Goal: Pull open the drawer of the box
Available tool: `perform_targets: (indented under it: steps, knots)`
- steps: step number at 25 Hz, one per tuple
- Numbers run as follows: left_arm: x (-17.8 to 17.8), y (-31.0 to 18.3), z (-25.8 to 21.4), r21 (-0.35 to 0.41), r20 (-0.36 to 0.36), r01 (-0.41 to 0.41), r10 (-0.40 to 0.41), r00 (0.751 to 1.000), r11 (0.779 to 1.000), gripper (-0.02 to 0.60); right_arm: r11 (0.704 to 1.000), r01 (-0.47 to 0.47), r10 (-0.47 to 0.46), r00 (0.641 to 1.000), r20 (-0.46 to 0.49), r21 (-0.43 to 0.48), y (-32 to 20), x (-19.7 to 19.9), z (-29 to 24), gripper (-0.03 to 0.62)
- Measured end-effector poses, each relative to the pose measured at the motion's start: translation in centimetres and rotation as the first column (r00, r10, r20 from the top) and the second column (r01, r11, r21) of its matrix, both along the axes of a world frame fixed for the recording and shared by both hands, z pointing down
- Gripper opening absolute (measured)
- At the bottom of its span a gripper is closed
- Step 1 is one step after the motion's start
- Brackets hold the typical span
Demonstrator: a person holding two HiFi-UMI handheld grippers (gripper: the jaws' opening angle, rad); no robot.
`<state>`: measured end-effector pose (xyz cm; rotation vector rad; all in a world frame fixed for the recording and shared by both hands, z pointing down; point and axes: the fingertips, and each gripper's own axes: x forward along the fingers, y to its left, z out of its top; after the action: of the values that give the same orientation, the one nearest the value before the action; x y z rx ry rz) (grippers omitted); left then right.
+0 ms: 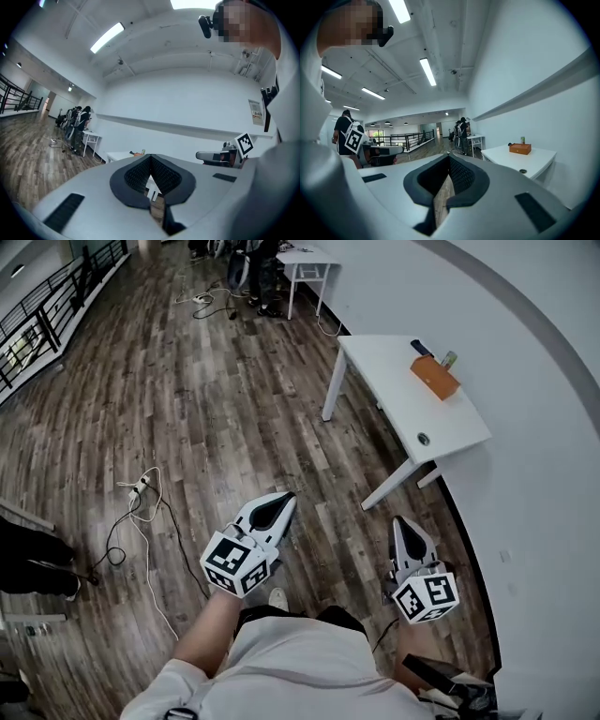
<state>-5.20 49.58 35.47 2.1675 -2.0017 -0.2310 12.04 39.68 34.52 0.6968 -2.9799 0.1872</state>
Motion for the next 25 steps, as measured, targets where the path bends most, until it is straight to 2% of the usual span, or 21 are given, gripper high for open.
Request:
perform_targets:
  steps: [6,12,18,25]
  knots:
    - [-3.1,-2.5,1.6,-0.029,-0.013,0.004,-0.004,1.0,1.0,0.004,1.0,-0.004,0.004,1.0,0.004,-0.022,-3.2,-3.6,0.9,0.002]
    - [-5.3,-8.6,1.8,-0.043,0.015,0.007,-0.006,1.0,0.999,0.005,0.999,-0.007,0.009,0.999,0.049,-0.036,-9.8,-5.6,1.6,0.002]
    - [-6.0,-18.2,1.5,-0.026,0.029,-0.01,0.01,1.0,1.0,0.005,0.998,-0.039,0.043,0.997,0.07,-0.05,-19.3,-6.2,1.9,0.002]
    - [-4.8,-31.8,0.1,-0.026,0.047,-0.038,0.039,0.998,0.999,0.004,0.996,-0.048,0.053,0.996,0.069,-0.076,-31.5,-6.1,2.1,0.002]
